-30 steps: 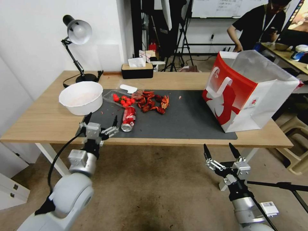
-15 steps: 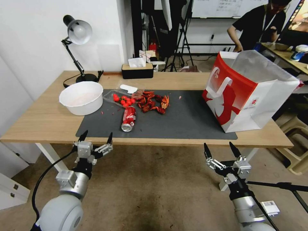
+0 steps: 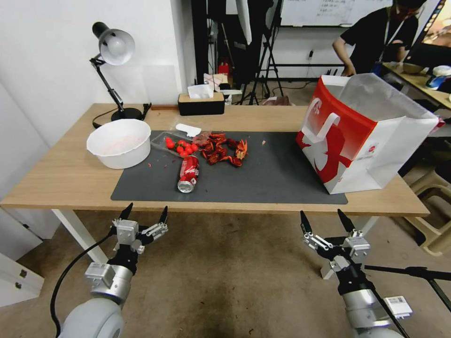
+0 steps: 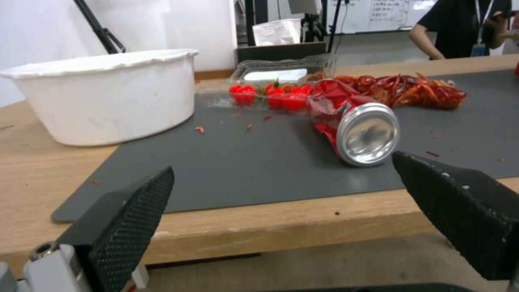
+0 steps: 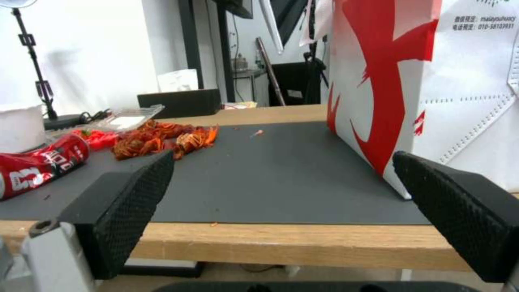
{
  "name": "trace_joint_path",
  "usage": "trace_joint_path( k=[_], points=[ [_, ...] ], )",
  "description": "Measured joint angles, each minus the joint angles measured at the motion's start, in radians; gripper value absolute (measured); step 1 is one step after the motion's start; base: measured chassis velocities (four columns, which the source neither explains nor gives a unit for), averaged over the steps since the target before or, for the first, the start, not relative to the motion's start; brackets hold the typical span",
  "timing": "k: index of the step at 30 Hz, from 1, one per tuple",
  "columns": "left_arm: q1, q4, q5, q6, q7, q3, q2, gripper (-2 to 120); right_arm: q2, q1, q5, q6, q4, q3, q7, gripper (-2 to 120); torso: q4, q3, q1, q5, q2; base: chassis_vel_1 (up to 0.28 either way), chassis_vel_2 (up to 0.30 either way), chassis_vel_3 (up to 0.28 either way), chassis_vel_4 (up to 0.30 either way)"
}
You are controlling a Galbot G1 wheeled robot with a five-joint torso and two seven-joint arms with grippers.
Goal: Pick up the trash from the table and place it into the takeout bag.
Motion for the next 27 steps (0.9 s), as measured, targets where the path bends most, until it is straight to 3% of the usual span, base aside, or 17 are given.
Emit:
trace_joint_path(
  k=[10,27],
  points=[
    [-0.005,0.011,-0.010,-0.014,0.030,-0.005,-0.010,100,-0.001,-0.007,0.004,0.008,-0.007,0.003,-0.003,100,0.0000,0.000,0.000,0.0001,0.000,0.000,0.000,0.000,0.000],
    [-0.062,-0.003,-0.021,0.013,0.011,0.013,-0.012,100,0.009,-0.012,0.013,0.023,-0.016,0.006,-0.010,100,0.0002,0.000,0.000,0.0000,0.000,0.000,0.000,0.000,0.000]
  ],
)
